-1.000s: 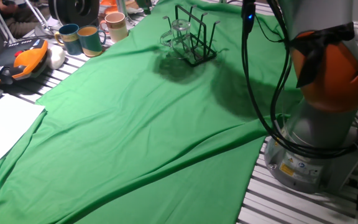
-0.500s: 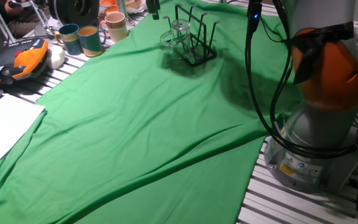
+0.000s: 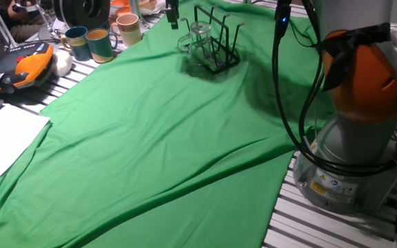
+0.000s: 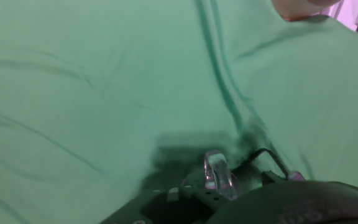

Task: Take the cup off the cup rack

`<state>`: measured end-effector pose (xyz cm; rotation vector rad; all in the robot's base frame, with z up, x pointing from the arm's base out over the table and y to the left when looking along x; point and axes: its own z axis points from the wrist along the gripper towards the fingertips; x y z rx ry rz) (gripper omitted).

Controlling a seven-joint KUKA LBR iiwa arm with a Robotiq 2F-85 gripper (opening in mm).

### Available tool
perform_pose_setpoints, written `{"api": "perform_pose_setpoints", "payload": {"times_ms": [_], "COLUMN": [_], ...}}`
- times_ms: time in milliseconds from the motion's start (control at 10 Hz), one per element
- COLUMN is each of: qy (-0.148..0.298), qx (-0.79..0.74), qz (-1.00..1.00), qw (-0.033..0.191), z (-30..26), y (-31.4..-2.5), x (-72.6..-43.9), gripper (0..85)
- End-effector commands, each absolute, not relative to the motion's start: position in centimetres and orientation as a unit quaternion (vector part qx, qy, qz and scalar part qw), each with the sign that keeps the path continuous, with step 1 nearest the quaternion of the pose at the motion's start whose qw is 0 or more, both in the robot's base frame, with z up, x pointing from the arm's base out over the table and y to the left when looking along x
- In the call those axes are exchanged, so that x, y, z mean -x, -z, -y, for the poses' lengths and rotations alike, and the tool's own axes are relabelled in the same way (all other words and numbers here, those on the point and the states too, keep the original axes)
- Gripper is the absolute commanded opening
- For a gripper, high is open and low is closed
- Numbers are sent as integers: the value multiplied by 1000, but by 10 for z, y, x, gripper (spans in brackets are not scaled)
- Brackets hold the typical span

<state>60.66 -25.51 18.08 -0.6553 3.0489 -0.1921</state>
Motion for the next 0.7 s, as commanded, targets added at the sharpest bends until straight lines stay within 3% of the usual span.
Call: {"api": "perform_pose_setpoints", "payload": {"times_ms": [0,600], "qy": [60,50], "qx": [210,216], "qz": [-976,-975], "qw": [10,20], "z": [258,268], "y": [-178,-153], "x": [-605,-600], "gripper": [510,510]}}
